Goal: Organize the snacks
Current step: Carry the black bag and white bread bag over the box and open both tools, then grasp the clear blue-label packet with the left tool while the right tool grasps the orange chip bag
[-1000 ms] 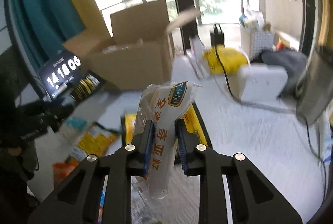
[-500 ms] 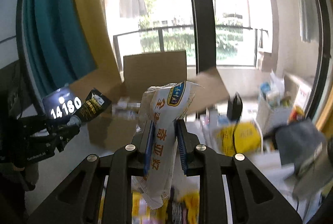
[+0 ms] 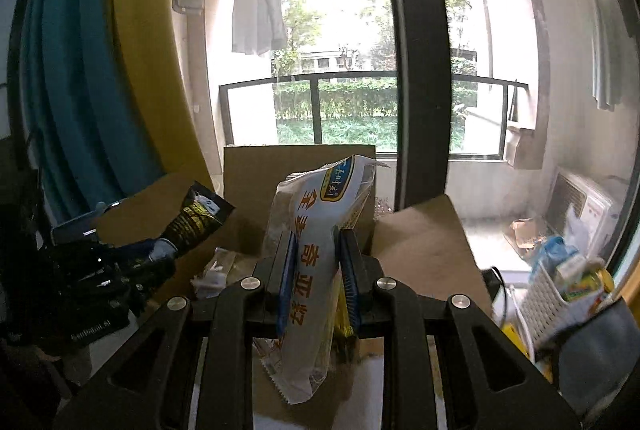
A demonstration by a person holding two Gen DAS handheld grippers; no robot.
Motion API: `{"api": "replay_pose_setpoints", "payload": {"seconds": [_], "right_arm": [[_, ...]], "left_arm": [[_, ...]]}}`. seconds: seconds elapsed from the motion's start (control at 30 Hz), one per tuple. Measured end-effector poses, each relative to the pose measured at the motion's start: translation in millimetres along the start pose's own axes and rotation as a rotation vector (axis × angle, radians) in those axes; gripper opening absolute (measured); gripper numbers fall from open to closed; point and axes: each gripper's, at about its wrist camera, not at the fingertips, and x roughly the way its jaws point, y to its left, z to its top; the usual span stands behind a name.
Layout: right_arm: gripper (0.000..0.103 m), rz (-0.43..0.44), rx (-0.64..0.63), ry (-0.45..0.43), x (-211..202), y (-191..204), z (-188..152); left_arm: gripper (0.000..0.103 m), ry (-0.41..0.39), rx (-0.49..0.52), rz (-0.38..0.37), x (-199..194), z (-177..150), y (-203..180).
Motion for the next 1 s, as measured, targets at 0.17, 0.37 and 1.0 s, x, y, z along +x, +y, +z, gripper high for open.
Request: {"api": "replay_pose_setpoints", "payload": {"seconds": [0.17,0.37,1.0], "right_arm": [[0.035,-0.010,0.007,0.063,43.7,1.7,4.6],[0.055,-0.013,0.004,0.088,41.0,7.4,-2.9],[0.055,0.080,0.000,0.146,-74.4,33.2,-52.0]], "left_arm": [[0.068,0.037,-0.053,0.019,22.4,0.0,11.0],[0.083,0.019,-0.058,0.026,7.6,0.7,15.7],[0.084,0.010,-0.029,0.009,-110.1,-35.2,-19.7]]}}
